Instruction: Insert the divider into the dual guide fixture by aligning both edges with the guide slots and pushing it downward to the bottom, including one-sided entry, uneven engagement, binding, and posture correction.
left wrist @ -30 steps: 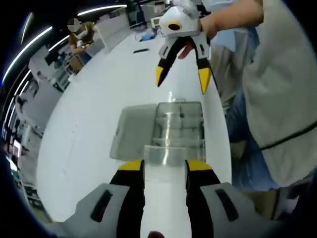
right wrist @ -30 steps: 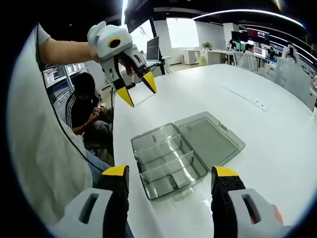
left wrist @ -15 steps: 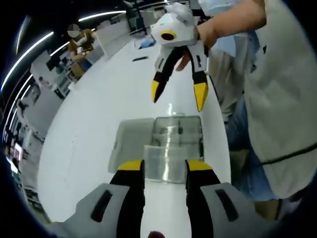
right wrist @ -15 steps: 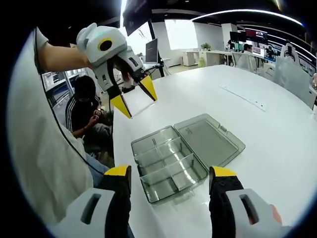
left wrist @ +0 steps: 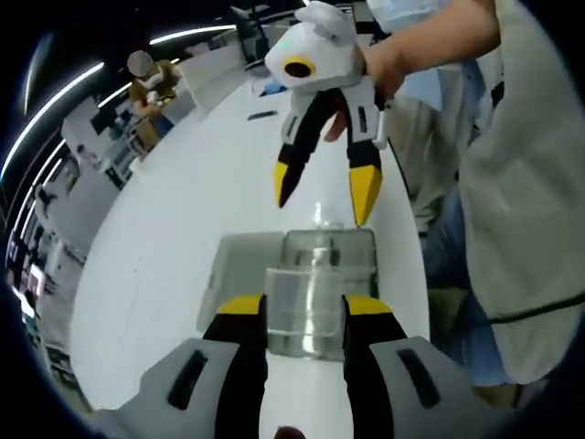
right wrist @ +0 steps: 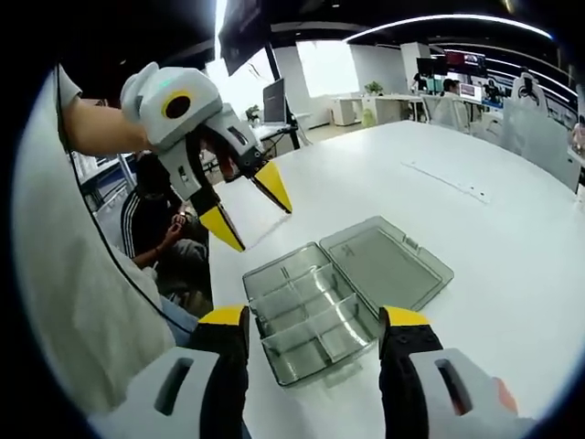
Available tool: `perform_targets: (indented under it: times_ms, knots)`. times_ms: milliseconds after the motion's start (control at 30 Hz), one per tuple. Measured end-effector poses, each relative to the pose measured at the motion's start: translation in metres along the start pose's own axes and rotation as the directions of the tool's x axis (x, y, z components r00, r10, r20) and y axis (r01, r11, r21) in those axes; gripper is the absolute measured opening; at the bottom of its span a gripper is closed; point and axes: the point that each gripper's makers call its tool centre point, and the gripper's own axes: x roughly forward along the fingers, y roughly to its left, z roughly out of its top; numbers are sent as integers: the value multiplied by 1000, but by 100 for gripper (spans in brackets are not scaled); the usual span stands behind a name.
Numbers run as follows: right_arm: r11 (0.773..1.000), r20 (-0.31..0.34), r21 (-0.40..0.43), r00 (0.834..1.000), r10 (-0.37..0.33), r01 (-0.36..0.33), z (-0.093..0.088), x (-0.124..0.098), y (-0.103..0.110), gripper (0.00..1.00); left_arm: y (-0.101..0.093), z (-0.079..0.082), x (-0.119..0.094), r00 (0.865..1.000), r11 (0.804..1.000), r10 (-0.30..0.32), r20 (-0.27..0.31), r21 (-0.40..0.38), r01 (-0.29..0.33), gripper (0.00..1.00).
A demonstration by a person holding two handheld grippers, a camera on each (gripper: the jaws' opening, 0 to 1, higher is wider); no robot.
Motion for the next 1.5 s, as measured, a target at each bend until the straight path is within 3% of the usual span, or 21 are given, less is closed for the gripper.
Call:
perform_targets:
  times_ms: [733, 1033, 1500]
  knots:
    - [996, 77, 74, 996, 43, -49, 21, 2, 9, 43, -1, 19, 16, 996, 997, 75, 41, 4, -75, 28]
    - [992, 85, 98, 994, 73, -81, 22, 5, 16, 29, -2, 27, 17, 994, 996, 92, 54, 8, -92, 28]
    - [977, 87, 178, 991, 101, -116, 23, 9, 18, 20, -1, 33, 17, 990, 992, 126, 66, 8, -127, 28]
